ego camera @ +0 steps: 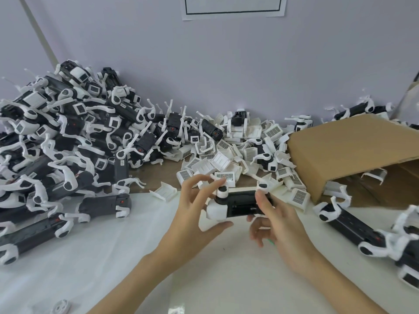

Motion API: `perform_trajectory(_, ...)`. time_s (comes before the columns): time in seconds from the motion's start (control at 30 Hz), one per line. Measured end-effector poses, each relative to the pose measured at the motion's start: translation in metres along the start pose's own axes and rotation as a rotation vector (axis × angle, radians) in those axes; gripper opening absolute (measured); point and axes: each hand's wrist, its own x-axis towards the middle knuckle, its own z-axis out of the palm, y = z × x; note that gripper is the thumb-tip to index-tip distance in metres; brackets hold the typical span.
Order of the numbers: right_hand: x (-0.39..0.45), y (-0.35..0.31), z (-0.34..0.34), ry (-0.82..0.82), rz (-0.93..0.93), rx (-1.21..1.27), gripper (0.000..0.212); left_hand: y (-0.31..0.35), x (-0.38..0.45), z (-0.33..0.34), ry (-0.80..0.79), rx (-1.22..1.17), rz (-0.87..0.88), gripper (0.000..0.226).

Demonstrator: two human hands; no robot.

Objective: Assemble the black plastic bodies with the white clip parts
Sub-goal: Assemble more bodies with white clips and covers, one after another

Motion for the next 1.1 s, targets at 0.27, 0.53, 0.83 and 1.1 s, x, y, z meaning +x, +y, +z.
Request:
perform_trajectory(0.27, 0.001, 0.002, -0.003, -0.030, 0.020, -0.109, 0.053, 0.005, 0.003, -0.011, 0.117, 0.152, 0.033, 0.065)
perform_trajectory(0.53, -0.005, 0.003, 0.002, -0.232, 0.012, -0.247, 0.023, 0.022, 0.008, -0.009, 0.256, -0.050, -0.280, 0.034)
perform_trajectory(0.83, -0.005, 0.012, 0.004, -0.187, 0.084, -0.343, 0.047, 0.042, 0.011, -0.006, 0.035, -0.328, -0.318, 0.062)
perform_trajectory(1.1, -0.003, 0.013, 0.005, -0.075, 0.035, -0.283, 0.042, 0.020, 0.008, -0.002, 0.189, -0.391, -0.548, 0.056)
